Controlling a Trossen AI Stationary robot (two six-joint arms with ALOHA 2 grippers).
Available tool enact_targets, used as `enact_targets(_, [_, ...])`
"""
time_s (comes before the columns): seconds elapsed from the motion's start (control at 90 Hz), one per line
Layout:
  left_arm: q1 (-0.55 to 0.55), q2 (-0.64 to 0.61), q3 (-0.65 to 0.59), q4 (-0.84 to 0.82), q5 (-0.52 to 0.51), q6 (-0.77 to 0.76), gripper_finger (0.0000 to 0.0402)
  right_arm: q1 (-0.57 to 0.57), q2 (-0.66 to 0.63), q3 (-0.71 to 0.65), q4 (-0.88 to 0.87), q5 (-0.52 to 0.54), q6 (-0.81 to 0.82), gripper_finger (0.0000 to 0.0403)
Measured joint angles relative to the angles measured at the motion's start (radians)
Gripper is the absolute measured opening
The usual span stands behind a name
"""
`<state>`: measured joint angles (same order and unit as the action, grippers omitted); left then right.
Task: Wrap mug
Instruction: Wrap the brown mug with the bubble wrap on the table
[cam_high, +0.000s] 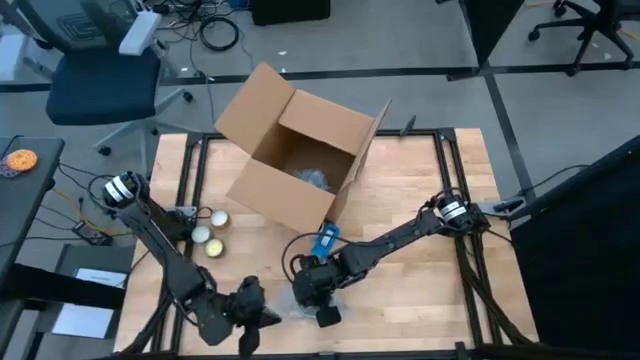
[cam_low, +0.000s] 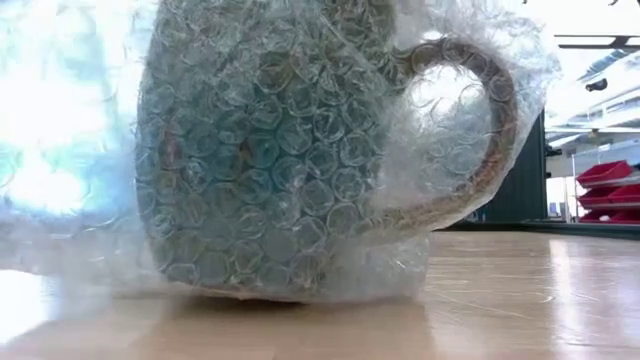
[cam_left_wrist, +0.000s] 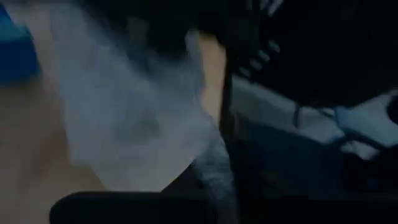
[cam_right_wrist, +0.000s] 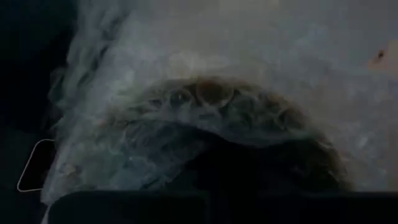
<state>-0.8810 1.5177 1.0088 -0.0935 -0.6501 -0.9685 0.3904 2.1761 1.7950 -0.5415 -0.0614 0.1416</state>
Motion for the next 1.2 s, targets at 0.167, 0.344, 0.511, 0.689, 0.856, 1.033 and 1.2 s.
enact_targets(0.167, [0.050,0.004,0.000,0.091,-0.096,0.157,0.0000,0.001,0.000,0.000,-0.001,0.039,0.021,0.0000])
enact_targets(0.344, [0.082,0.021,0.000,0.165,-0.097,0.260,0.0000,0.010,-0.003,0.000,-0.002,0.135,0.049,0.0000])
enact_targets(0.511, [0.088,0.058,0.001,0.179,-0.096,0.311,0.0000,0.023,-0.003,-0.001,-0.002,0.202,0.081,0.0000])
enact_targets(0.689, [0.090,0.073,0.001,0.139,0.071,0.397,0.0000,0.041,-0.008,-0.001,-0.014,0.193,0.083,0.0000])
enact_targets(0.856, [0.081,0.020,0.001,0.017,0.224,0.381,0.0000,0.068,-0.021,-0.001,-0.024,0.126,0.043,0.0000])
enact_targets(1.033, [0.074,-0.047,0.001,-0.236,0.260,0.261,0.0000,0.088,-0.021,-0.001,-0.033,0.113,-0.009,0.0000])
enact_targets(1.2, [0.075,-0.067,0.002,-0.550,0.259,0.092,0.0000,0.088,-0.030,0.001,-0.040,0.117,-0.013,0.0000])
